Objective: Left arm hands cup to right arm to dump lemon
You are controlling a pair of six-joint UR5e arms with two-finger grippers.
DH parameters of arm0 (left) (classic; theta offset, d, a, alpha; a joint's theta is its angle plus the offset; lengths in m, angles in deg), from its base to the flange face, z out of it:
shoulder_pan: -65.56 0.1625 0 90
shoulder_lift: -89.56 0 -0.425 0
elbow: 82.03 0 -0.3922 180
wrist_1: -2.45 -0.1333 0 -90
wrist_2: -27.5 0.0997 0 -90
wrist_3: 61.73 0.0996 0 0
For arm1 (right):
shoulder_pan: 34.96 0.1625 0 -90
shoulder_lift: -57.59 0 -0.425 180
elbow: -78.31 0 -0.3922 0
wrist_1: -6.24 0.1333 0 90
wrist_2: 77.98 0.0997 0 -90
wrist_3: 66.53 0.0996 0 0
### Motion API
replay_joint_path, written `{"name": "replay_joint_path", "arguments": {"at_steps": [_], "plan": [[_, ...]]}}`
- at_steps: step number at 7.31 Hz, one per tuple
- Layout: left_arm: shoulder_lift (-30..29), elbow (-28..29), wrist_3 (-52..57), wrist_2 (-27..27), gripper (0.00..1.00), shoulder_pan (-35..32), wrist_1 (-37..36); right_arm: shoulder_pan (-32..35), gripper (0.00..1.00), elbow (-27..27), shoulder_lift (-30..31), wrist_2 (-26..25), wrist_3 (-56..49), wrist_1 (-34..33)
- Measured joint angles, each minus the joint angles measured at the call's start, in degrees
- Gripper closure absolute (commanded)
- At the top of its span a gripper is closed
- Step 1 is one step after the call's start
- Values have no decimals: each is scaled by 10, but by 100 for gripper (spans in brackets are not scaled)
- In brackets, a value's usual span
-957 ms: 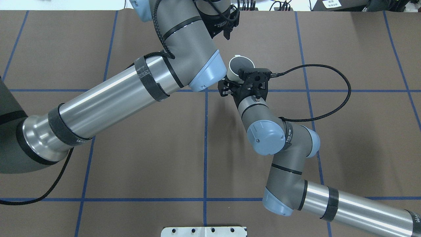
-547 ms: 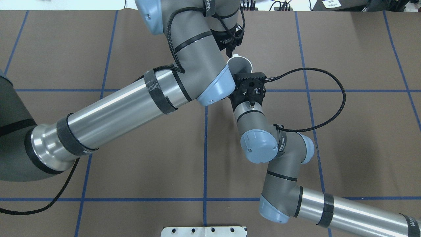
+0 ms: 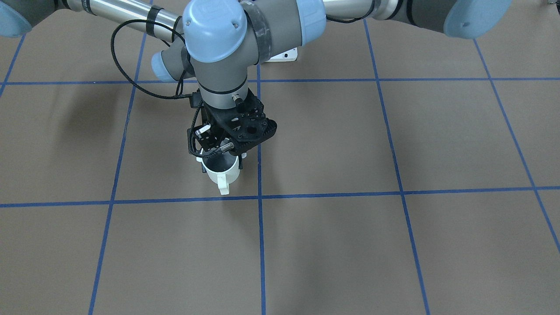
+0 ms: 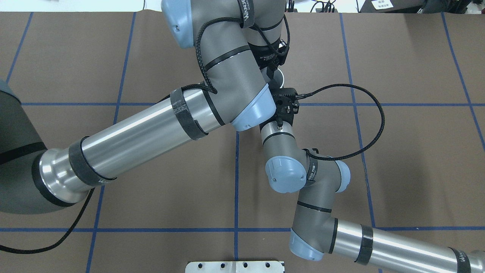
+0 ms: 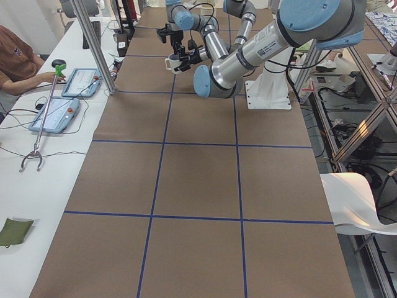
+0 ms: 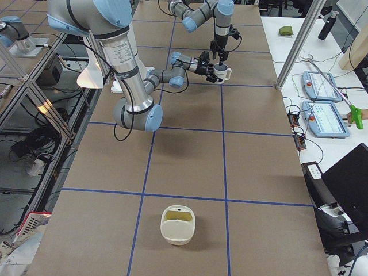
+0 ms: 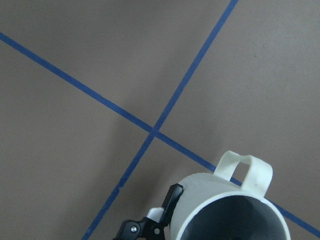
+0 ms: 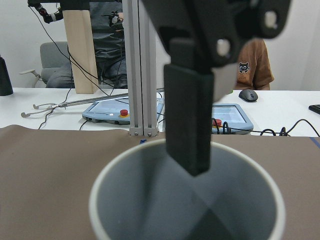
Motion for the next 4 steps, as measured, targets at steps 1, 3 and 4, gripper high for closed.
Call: {"name": "replay_joint_path", "arguments": {"at_steps": [1, 3, 4], "plan": [[0, -1, 0, -1, 33, 0, 0, 0, 66, 0, 0, -1, 0, 2], [1, -1, 0, -2, 35, 1, 0, 0, 66, 4, 0, -1, 0, 6], [1, 0, 0, -2, 37, 1, 0, -1, 66, 6, 2, -1, 1, 8]]}}
